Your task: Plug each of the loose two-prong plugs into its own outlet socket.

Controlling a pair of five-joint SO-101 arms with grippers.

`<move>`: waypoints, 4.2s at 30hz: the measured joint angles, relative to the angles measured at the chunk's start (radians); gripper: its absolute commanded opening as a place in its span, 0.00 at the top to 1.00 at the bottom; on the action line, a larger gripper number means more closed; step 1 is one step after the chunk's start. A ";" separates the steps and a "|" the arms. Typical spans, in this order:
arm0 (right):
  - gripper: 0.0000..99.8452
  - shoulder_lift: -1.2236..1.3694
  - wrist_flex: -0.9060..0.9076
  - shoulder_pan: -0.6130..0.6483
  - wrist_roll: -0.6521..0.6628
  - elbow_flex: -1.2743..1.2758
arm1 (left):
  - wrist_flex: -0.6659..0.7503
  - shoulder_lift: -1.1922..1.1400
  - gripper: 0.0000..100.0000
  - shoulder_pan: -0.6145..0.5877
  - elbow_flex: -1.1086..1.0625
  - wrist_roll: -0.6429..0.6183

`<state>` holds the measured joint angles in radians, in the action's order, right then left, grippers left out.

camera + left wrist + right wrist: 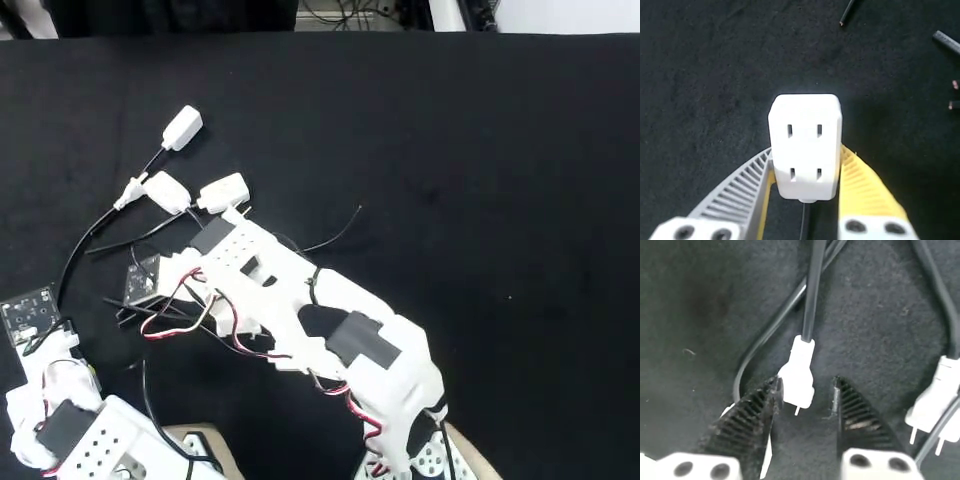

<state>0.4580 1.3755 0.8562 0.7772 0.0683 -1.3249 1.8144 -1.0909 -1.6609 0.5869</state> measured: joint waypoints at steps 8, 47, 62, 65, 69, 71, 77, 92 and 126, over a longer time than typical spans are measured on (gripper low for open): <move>0.84 0.000 0.002 0.000 0.008 0.000 | 0.000 0.000 0.93 0.000 0.000 0.000; 0.99 -0.204 0.155 -0.431 -0.152 -0.084 | 0.000 0.000 0.93 0.000 0.000 0.000; 0.99 -0.133 -0.034 -0.600 -0.098 0.180 | 0.000 0.000 0.93 0.000 -0.005 0.000; 0.95 -0.081 -0.032 -0.600 -0.104 0.175 | 0.000 0.000 0.93 0.000 -0.005 0.000; 0.87 -0.041 -0.018 -0.589 -0.115 0.140 | 0.000 0.000 0.93 0.000 -0.005 0.000; 0.86 -0.029 -0.017 -0.577 -0.115 0.132 | 0.000 0.000 0.93 0.000 -0.005 0.000; 0.88 -0.009 0.043 -0.555 -0.115 0.074 | 0.000 0.000 0.93 0.000 -0.005 0.000; 0.87 -0.005 0.123 -0.480 -0.118 -0.055 | 0.000 0.000 0.93 0.000 -0.005 0.000; 0.98 0.100 0.107 -0.463 0.157 -0.120 | 0.000 0.000 0.93 0.000 -0.005 0.000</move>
<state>0.5577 1.4830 0.3928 0.9337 -0.0514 -1.3249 1.8144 -1.0909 -1.6655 0.5869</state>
